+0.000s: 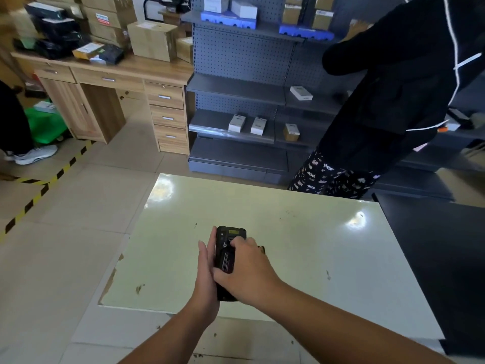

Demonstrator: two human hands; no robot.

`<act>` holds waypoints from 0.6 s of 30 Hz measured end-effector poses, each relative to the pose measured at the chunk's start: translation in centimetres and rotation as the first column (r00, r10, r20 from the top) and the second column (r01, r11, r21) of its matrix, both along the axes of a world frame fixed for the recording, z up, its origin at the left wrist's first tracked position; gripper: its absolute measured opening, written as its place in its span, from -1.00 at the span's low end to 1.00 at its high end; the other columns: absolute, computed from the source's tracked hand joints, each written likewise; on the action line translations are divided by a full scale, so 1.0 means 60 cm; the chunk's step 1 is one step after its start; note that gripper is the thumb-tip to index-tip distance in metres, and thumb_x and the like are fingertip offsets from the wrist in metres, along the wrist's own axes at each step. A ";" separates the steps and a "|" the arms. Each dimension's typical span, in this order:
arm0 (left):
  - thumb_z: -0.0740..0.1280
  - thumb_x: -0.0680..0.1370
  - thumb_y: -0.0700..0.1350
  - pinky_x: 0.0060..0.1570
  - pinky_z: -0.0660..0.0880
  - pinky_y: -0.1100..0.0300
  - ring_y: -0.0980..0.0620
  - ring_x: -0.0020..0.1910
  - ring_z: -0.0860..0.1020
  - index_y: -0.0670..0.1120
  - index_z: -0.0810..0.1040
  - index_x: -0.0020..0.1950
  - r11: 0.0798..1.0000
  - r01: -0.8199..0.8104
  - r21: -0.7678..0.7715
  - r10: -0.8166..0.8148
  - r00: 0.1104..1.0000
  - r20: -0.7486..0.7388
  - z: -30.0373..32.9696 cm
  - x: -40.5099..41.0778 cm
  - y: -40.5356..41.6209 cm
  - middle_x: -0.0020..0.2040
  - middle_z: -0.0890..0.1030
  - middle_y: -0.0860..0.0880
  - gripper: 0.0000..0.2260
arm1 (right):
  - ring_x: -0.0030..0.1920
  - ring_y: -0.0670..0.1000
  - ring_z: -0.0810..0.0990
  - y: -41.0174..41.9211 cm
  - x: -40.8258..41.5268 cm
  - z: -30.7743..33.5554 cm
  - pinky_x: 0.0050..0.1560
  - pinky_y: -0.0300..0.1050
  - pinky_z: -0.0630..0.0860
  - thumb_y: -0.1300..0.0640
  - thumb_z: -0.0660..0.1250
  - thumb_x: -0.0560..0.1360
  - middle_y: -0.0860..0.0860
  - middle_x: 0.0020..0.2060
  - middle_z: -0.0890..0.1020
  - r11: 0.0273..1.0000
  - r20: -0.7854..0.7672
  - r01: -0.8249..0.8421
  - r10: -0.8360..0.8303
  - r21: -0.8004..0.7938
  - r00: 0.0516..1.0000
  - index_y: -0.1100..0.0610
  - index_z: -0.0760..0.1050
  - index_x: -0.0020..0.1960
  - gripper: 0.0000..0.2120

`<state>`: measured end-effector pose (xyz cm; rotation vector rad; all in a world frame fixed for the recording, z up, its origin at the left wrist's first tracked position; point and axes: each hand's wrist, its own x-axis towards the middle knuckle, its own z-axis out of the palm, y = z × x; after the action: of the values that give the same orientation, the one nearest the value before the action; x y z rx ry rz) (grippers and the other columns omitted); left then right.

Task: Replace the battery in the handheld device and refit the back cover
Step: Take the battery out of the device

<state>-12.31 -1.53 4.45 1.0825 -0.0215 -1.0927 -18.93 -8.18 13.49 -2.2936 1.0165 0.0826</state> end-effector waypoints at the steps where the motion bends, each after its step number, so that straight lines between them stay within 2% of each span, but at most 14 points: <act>1: -0.10 0.63 0.39 0.15 0.56 -0.02 0.17 0.20 0.68 0.45 0.43 0.42 1.000 0.003 -0.009 -0.003 1.000 0.009 -0.005 -0.001 -0.001 0.26 0.70 0.23 -0.54 | 0.07 0.07 0.58 0.002 0.004 0.000 0.04 -0.03 0.60 -0.13 0.44 0.43 0.03 0.12 0.44 1.000 -0.034 -0.003 0.003 -0.002 0.999 0.06 0.39 0.28 -0.48; 4: -0.05 0.65 0.36 0.04 0.54 0.08 0.18 0.13 0.71 0.40 0.51 0.39 0.999 -0.038 0.000 0.038 0.999 0.031 -0.011 -0.001 -0.010 0.25 0.72 0.15 -0.55 | 0.06 0.10 0.56 0.004 0.001 0.005 -0.05 -0.06 0.55 -0.03 0.42 0.44 0.04 0.13 0.42 0.997 -0.129 -0.080 0.078 -0.012 0.989 0.08 0.38 0.25 -0.54; 6: 0.13 0.67 0.26 -0.06 0.58 0.17 0.15 0.03 0.74 0.37 0.60 0.28 0.990 -0.107 0.097 0.096 0.989 0.110 -0.012 -0.001 -0.017 0.19 0.75 0.07 -0.69 | 0.02 0.11 0.57 0.003 -0.010 0.010 -0.05 -0.04 0.55 0.01 0.39 0.46 0.04 0.13 0.39 0.987 -0.159 -0.149 0.137 -0.066 0.978 0.09 0.41 0.23 -0.61; 7: 0.26 0.65 0.18 -0.12 0.61 0.23 0.14 0.02 0.73 0.35 0.54 0.36 0.977 -0.149 0.151 0.118 0.974 0.194 -0.021 0.004 -0.020 0.22 0.72 0.06 -0.72 | 0.00 0.12 0.58 0.002 -0.016 0.012 -0.05 -0.03 0.56 0.02 0.38 0.48 0.04 0.14 0.37 0.980 -0.166 -0.174 0.157 -0.093 0.974 0.08 0.41 0.24 -0.62; 9: 0.50 0.55 0.02 -0.13 0.65 0.23 0.16 0.06 0.67 0.25 0.30 0.59 0.948 -0.195 0.251 0.095 0.927 0.362 -0.044 0.016 -0.019 0.24 0.65 0.07 -0.34 | -0.06 0.12 0.58 -0.004 -0.028 0.014 -0.06 -0.03 0.57 0.03 0.37 0.50 0.03 0.15 0.33 0.973 -0.169 -0.196 0.174 -0.120 0.970 0.06 0.39 0.28 -0.62; 11: 0.60 0.47 -0.08 -0.01 0.65 0.07 0.19 0.05 0.62 0.18 0.19 0.65 0.926 -0.214 0.312 0.068 0.905 0.420 -0.065 0.033 -0.016 0.15 0.62 0.12 -0.13 | -0.14 0.11 0.51 -0.015 -0.034 0.015 -0.15 -0.07 0.50 0.06 0.35 0.51 0.03 0.18 0.31 0.970 -0.175 -0.205 0.181 -0.128 0.968 0.06 0.36 0.30 -0.61; 14: 0.63 0.44 -0.10 -0.02 0.59 0.04 0.10 0.02 0.65 0.18 0.18 0.65 0.886 -0.243 0.394 0.062 0.906 0.420 -0.099 0.063 -0.022 0.09 0.62 0.13 -0.08 | -0.19 0.11 0.47 -0.030 -0.040 0.009 -0.20 -0.07 0.46 0.06 0.33 0.51 0.03 0.18 0.30 0.976 -0.177 -0.185 0.163 -0.116 0.971 0.08 0.35 0.23 -0.67; 18: 0.65 0.41 0.01 -0.07 0.61 0.07 -0.04 0.11 0.66 0.21 0.17 0.65 0.847 -0.226 0.481 -0.010 0.898 0.440 -0.158 0.103 -0.048 0.27 0.64 -0.02 -0.06 | -0.12 0.10 0.59 -0.057 -0.042 -0.022 -0.15 -0.05 0.60 0.03 0.32 0.48 0.00 0.14 0.29 0.989 -0.207 -0.130 0.113 -0.071 0.972 0.03 0.35 0.18 -0.68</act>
<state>-6.15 -4.39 -5.02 1.7888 -0.0096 -0.7446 -21.43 -11.62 12.15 -2.4615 0.9945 0.3360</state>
